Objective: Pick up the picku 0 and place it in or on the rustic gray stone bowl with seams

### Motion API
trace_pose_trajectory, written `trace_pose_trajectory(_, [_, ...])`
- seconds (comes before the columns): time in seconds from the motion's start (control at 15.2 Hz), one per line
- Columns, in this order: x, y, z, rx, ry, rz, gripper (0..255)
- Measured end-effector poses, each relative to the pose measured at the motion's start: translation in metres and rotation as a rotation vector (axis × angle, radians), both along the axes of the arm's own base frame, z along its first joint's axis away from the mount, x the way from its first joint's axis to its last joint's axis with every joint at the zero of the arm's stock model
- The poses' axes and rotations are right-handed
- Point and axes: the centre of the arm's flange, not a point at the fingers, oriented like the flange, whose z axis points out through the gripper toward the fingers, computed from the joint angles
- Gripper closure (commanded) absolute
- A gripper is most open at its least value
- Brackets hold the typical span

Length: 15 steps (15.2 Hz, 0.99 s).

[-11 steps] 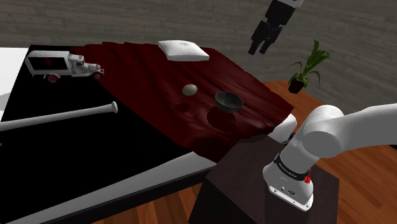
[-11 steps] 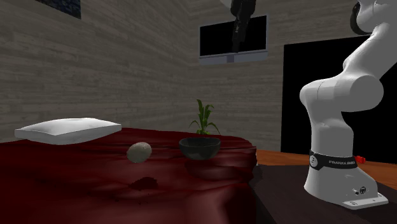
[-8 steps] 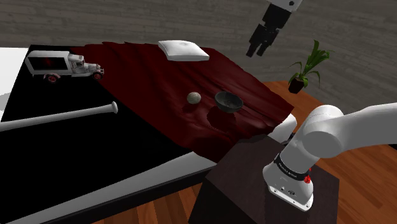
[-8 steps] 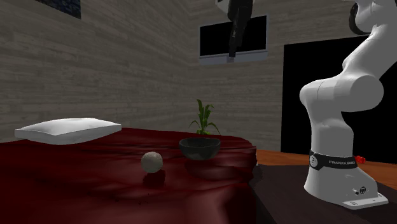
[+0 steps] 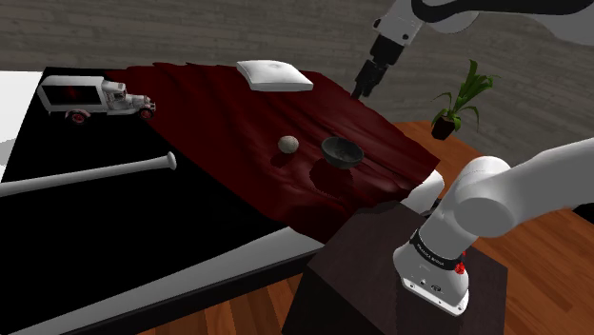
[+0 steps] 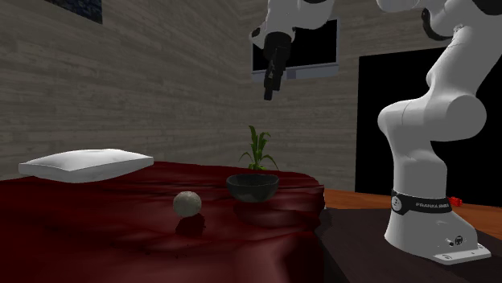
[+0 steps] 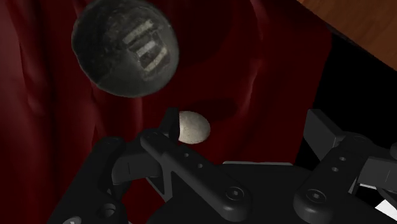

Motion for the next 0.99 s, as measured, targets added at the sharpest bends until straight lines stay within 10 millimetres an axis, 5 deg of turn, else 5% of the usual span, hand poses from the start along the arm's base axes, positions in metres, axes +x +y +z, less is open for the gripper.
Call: trace_pose_trajectory(0.99, [0.137, -0.065, -0.147, 0.120, -0.051, 0.279, 0])
